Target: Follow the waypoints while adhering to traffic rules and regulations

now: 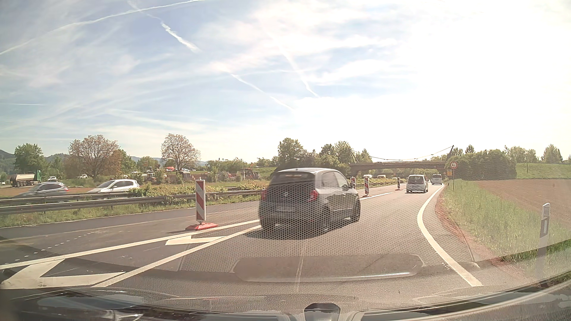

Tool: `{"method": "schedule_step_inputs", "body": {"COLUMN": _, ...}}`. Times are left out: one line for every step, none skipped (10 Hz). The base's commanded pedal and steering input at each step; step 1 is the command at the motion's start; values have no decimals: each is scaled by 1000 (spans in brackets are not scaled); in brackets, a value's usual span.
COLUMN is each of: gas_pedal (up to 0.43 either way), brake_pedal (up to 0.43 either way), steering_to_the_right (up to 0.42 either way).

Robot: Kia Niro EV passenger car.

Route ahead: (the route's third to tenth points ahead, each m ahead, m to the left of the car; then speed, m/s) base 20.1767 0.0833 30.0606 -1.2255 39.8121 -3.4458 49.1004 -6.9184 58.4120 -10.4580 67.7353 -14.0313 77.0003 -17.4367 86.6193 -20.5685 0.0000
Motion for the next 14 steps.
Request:
{"method": "schedule_step_inputs", "body": {"gas_pedal": 0, "brake_pedal": 293, "steering_to_the_right": 65}}
{"method": "schedule_step_inputs", "body": {"gas_pedal": 0, "brake_pedal": 293, "steering_to_the_right": 65}}
{"method": "schedule_step_inputs", "body": {"gas_pedal": 0, "brake_pedal": 293, "steering_to_the_right": 65}}
{"method": "schedule_step_inputs", "body": {"gas_pedal": 0, "brake_pedal": 293, "steering_to_the_right": 65}}
{"method": "schedule_step_inputs", "body": {"gas_pedal": 0, "brake_pedal": 293, "steering_to_the_right": 65}}
{"method": "schedule_step_inputs", "body": {"gas_pedal": 0, "brake_pedal": 293, "steering_to_the_right": 65}}
{"method": "schedule_step_inputs", "body": {"gas_pedal": 0, "brake_pedal": 293, "steering_to_the_right": 65}}
{"method": "schedule_step_inputs", "body": {"gas_pedal": 0, "brake_pedal": 293, "steering_to_the_right": 65}}
{"method": "schedule_step_inputs", "body": {"gas_pedal": 0, "brake_pedal": 293, "steering_to_the_right": 65}}
{"method": "schedule_step_inputs", "body": {"gas_pedal": 0, "brake_pedal": 293, "steering_to_the_right": 66}}
{"method": "schedule_step_inputs", "body": {"gas_pedal": 0, "brake_pedal": 287, "steering_to_the_right": 66}}
{"method": "schedule_step_inputs", "body": {"gas_pedal": 0, "brake_pedal": 293, "steering_to_the_right": 67}}
{"method": "schedule_step_inputs", "body": {"gas_pedal": 0, "brake_pedal": 293, "steering_to_the_right": 67}}
{"method": "schedule_step_inputs", "body": {"gas_pedal": 0, "brake_pedal": 287, "steering_to_the_right": 68}}
